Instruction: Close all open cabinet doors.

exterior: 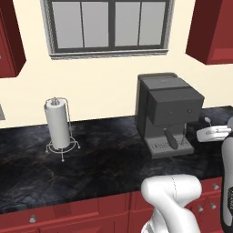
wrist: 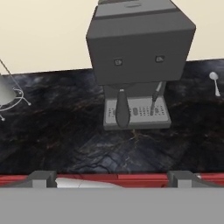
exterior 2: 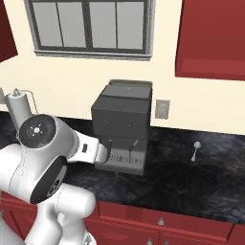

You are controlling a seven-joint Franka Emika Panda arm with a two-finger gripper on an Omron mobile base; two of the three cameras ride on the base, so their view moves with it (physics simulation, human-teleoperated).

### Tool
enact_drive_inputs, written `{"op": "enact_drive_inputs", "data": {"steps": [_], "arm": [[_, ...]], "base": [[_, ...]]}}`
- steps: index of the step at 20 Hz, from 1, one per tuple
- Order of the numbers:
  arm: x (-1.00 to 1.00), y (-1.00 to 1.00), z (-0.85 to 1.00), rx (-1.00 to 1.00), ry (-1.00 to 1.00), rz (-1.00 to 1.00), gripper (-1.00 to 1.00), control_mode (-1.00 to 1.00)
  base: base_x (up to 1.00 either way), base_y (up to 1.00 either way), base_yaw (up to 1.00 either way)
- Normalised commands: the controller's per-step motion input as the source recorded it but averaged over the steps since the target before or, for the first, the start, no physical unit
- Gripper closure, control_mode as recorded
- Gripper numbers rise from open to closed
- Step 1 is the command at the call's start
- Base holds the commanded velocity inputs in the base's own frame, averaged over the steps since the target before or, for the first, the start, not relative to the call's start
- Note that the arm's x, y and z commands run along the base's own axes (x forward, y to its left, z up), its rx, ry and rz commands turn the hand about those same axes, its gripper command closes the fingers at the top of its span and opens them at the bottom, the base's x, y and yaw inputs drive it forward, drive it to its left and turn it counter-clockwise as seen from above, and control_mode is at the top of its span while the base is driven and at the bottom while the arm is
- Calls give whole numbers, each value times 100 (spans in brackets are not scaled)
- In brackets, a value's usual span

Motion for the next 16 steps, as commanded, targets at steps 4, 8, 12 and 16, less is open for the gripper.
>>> {"op": "enact_drive_inputs", "data": {"steps": [4,8,12,16], "arm": [[0,0,0,0,0,0,-100,100],[0,0,0,0,0,0,-100,100],[0,0,0,0,0,0,-100,100],[0,0,0,0,0,0,-100,100]], "base": [[0,0,0],[-8,-26,-4],[-64,-33,-10],[-83,-1,-7]]}}
